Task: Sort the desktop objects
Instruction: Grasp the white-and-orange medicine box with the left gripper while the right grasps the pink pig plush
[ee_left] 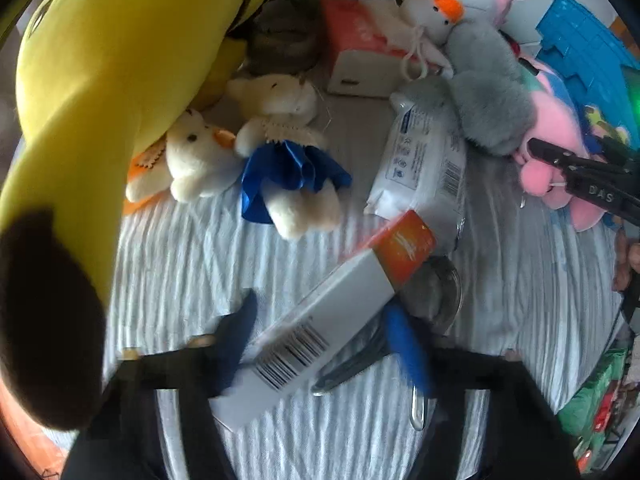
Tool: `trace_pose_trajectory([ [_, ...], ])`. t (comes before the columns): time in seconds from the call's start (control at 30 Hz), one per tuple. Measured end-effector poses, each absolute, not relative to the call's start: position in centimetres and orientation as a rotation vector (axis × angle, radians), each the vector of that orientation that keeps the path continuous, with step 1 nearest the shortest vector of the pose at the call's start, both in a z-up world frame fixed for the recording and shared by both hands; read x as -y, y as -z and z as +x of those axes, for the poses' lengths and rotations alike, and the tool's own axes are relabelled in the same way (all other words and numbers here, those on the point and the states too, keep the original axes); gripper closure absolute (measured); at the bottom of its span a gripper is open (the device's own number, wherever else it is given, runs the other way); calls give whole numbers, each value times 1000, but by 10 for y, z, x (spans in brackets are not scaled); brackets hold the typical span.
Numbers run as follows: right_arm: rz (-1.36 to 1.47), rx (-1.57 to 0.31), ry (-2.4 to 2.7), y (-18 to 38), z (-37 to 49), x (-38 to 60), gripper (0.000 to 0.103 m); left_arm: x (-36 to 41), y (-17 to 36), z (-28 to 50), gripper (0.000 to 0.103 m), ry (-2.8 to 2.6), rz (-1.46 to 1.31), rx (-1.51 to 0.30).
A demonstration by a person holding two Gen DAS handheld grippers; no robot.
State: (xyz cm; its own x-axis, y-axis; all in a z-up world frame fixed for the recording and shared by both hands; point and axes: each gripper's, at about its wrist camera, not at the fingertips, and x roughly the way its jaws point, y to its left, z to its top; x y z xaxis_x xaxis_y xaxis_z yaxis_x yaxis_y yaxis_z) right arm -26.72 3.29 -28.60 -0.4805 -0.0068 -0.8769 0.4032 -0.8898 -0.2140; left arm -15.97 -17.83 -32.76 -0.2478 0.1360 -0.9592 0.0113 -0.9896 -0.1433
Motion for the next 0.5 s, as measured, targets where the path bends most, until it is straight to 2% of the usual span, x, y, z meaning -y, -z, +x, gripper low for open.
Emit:
trace_pose_trajectory([
  [0.3,1463,-543,2435,280,-269,-39,48,175,321,-158,71,-2396,-1922,231],
  [0.47,1464,-504,2428,272,-266,-45,51,169,299,-152,71,-2413,-1893,251],
  [0.5,1461,-498,2429,269,-265,-46,51,167,293,-152,74,-2418,-1885,252],
])
